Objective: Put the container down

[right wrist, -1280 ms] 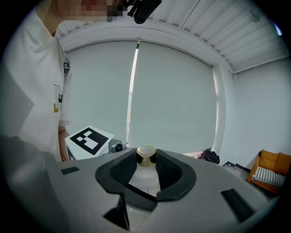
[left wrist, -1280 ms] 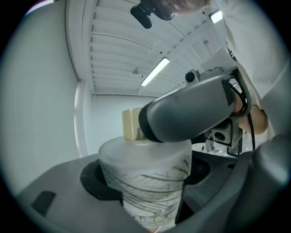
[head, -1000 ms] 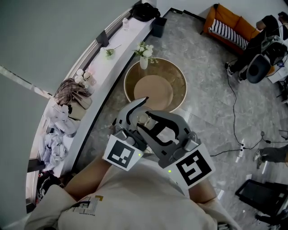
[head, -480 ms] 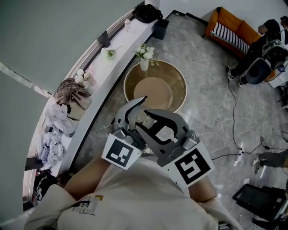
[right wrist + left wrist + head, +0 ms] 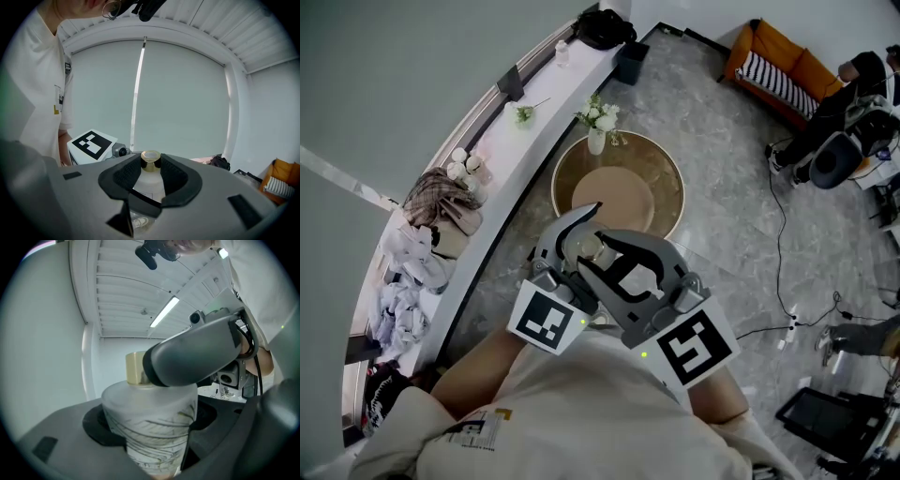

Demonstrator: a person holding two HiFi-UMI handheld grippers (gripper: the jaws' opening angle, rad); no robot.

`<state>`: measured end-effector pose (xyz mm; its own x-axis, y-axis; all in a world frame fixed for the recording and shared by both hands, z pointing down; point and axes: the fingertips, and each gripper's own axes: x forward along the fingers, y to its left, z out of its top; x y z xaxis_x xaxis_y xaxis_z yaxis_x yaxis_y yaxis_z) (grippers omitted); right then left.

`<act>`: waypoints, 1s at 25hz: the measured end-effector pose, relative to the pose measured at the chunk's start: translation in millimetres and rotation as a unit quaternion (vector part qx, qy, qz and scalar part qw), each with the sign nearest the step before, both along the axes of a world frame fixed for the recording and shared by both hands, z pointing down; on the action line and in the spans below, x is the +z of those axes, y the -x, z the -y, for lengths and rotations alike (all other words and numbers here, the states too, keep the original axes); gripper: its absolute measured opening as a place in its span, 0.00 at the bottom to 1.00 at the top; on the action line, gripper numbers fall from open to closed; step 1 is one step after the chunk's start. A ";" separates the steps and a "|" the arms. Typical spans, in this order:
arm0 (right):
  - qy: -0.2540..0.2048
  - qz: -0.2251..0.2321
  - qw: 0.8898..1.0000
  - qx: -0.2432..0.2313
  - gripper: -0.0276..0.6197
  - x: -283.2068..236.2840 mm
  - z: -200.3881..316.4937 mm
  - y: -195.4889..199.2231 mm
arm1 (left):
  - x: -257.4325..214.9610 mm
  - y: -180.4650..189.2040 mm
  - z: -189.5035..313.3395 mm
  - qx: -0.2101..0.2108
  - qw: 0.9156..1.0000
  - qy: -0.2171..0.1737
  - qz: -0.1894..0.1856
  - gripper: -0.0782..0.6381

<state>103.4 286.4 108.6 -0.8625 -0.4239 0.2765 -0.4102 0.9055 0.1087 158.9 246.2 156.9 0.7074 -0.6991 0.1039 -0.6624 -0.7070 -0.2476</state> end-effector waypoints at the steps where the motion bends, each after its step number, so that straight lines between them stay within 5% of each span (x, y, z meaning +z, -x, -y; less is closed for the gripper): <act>1: 0.003 0.000 1.000 0.000 0.23 1.0 4.5 2.2 | 1.1 2.3 4.3 -0.001 1.000 0.002 0.000 0.61; 25: 0.035 -0.024 0.999 0.020 0.24 18.7 201.8 114.8 | 18.3 110.5 194.9 0.031 0.999 0.032 -0.025 0.61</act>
<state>-11.4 84.5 127.3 -0.8300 -0.4361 0.3479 -0.4425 0.8944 0.0654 48.4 51.3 175.2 0.7547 -0.6468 0.1098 -0.6271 -0.7604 -0.1687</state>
